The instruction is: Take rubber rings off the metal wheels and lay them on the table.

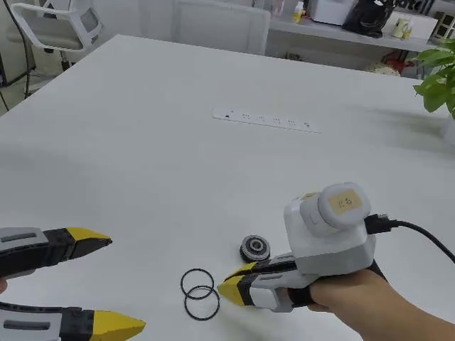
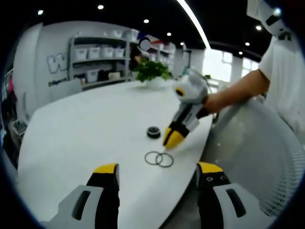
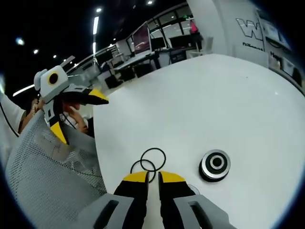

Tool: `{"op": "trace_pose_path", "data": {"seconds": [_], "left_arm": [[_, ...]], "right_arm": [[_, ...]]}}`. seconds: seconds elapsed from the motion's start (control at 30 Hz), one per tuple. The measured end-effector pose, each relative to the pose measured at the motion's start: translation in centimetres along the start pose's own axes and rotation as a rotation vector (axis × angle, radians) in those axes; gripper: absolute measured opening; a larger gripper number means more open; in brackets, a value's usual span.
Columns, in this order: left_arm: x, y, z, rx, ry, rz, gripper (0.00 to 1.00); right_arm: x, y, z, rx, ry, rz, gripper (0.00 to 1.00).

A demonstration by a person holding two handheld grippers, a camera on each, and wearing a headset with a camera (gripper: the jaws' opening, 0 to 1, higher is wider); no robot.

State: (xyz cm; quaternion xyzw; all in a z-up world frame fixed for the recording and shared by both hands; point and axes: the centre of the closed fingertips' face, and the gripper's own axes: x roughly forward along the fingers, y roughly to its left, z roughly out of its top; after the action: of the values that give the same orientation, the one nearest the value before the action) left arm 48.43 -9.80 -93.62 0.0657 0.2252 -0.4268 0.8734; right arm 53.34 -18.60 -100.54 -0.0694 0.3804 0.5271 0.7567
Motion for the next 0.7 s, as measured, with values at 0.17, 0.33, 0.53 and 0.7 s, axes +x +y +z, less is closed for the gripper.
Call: {"op": "trace_pose_path", "data": {"seconds": [0.17, 0.33, 0.53, 0.7], "left_arm": [[0.0, 0.0, 0.0, -0.002, 0.0, 0.0, 0.67], [0.0, 0.0, -0.1, -0.001, 0.004, 0.002, 0.67], [-0.1, 0.0, -0.1, 0.002, 0.007, 0.003, 0.67], [-0.1, 0.0, -0.1, 0.007, 0.007, 0.005, 0.67]], "right_arm": [[-0.6, -0.6, 0.6, 0.02, -0.028, -0.009, 0.05], [-1.7, -1.6, 1.8, 0.052, -0.085, -0.025, 0.07], [-3.5, -3.2, 3.4, 0.095, -0.174, -0.062, 0.07], [-5.0, -4.8, 4.4, 0.149, -0.246, -0.098, 0.07]]}}
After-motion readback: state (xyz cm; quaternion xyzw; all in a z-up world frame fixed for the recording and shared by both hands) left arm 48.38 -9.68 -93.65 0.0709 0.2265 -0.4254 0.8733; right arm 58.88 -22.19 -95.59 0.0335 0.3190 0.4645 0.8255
